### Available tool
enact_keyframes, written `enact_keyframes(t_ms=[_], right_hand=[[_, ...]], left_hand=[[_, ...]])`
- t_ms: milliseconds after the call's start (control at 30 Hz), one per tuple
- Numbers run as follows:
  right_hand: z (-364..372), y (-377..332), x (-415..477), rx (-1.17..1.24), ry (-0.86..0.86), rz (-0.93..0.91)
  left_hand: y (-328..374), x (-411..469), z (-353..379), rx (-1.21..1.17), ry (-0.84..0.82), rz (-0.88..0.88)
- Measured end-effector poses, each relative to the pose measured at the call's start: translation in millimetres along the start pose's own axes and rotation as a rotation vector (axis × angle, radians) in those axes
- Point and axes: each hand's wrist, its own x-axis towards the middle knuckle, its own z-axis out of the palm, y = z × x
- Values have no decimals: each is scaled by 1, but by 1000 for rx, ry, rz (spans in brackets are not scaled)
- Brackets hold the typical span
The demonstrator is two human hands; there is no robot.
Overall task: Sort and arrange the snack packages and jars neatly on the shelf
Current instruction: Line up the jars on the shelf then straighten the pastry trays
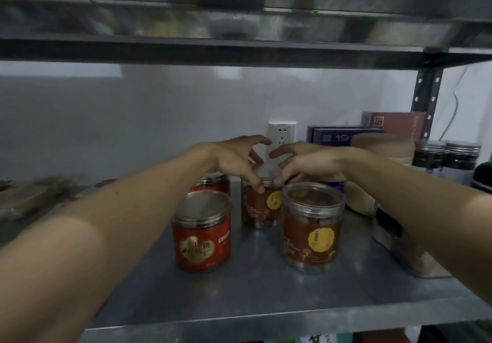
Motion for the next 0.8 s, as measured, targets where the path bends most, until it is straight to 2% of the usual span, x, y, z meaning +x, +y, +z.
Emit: enact_keyframes(t_ms=[300,500,800], right_hand=[[1,4,11,-151,84,-102],[-5,13,13,-214,86,-187],[-19,28,19,-208,171,-193]], left_hand=[[-7,-5,-2,103,46,-37],[-10,1,5,31,61,-8],[-7,34,16,158,99,8]])
